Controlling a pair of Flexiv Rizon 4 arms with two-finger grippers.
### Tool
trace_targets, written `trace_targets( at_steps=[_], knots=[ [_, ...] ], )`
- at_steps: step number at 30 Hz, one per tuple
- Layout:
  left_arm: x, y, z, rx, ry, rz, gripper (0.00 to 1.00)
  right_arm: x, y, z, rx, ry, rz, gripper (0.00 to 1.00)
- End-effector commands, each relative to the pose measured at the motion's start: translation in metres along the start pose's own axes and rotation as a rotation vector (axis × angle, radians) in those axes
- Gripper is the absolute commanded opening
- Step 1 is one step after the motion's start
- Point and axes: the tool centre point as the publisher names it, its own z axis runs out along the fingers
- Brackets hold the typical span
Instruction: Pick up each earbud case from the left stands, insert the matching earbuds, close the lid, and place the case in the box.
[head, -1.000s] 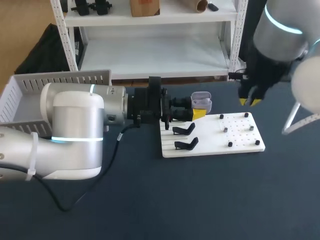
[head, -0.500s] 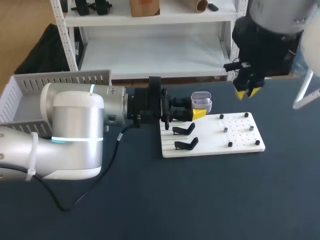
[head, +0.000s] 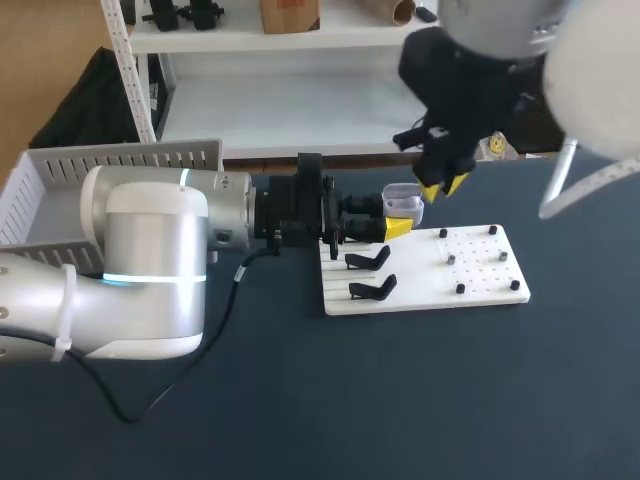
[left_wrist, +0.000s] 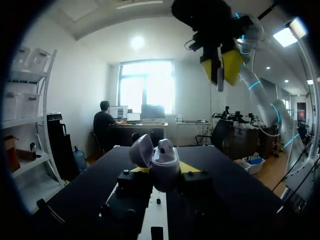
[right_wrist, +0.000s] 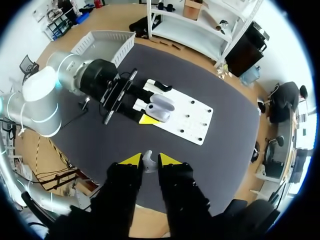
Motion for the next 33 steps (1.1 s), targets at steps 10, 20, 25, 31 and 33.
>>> trace_targets(
  at_steps=[10,20,25,31,33],
  knots=[
    [0.001,0.0,0.0,-0.003,-0.003,0.001,0.0,-0.032,0.011,0.028,-0.004,0.007,-0.03,0.0],
    [0.001,0.0,0.0,-0.003,-0.003,0.001,0.0,-0.048,0.006,0.046,0.013,0.015,-0.069,0.0],
    [0.001,0.0,0.0,-0.003,-0.003,0.001,0.0,-0.052,0.0,0.054,0.032,0.018,-0.09,0.0],
    [0.001,0.0,0.0,-0.003,-0.003,0.001,0.0,-0.055,-0.005,0.058,0.05,0.022,-0.099,0.0],
    [0.001,0.0,0.0,-0.003,-0.003,0.001,0.0,-0.055,-0.006,0.06,0.052,0.023,-0.099,0.0]
  ],
)
